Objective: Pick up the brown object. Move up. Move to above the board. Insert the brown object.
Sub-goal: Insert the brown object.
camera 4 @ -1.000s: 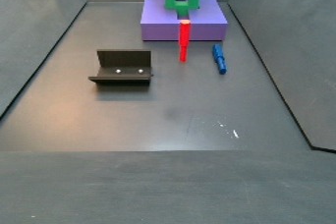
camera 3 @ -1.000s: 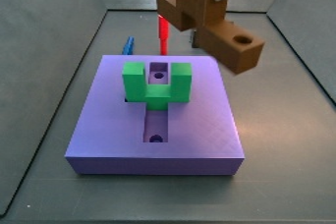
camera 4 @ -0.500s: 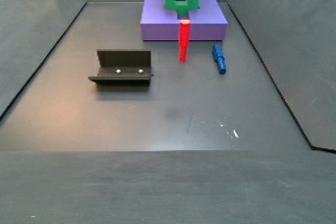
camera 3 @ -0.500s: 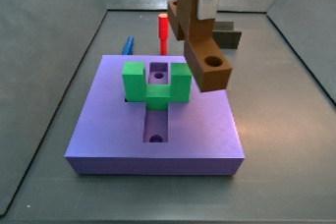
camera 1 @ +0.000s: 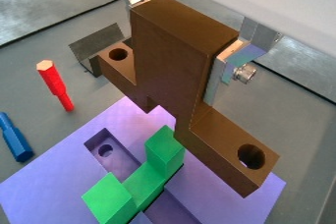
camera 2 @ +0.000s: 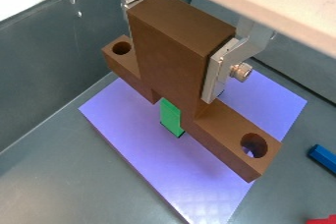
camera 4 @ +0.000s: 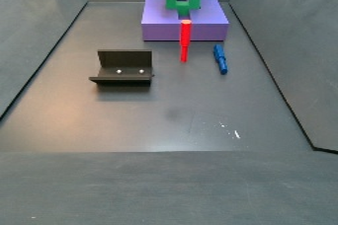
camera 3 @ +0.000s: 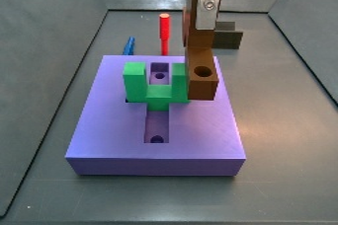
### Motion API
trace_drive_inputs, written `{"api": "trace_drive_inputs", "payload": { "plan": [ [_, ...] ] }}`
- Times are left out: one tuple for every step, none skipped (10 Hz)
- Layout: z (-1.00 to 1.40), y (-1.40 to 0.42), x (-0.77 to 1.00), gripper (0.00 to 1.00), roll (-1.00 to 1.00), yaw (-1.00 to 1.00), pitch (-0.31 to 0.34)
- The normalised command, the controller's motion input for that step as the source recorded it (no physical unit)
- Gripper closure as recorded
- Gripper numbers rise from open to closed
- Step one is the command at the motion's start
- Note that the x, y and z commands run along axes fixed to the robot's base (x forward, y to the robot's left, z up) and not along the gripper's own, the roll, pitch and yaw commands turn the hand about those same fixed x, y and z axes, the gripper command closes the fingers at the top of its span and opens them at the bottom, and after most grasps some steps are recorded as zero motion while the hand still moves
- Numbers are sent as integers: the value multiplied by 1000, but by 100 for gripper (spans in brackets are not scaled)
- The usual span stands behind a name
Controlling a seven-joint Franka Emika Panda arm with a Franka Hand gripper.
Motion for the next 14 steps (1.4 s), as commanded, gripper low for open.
{"api": "trace_drive_inputs", "payload": {
  "plan": [
    [-80, -23, -151, 100, -4, 0, -57],
    [0, 0, -357, 100, -51, 71, -104],
    [-94, 0, -389, 100, -40, 26, -91],
    [-149, 51, -374, 100, -93, 0, -51],
    [-140, 6, -226, 100, -227, 0, -63],
    [-177, 0, -100, 100, -289, -23, -96],
    [-194, 0, -17, 100, -306, -9, -77],
    [-120, -51, 0, 100, -276, 0, -27],
    [-14, -14, -140, 100, -171, 0, -36],
    [0, 0, -229, 100, -149, 0, -63],
    [0, 0, -326, 100, -91, -31, -91],
    [89, 0, -440, 100, -61, -57, -117],
    [57, 0, -417, 100, -39, -66, -126],
    [0, -23, -243, 100, -20, -60, -113]
  ]
}}
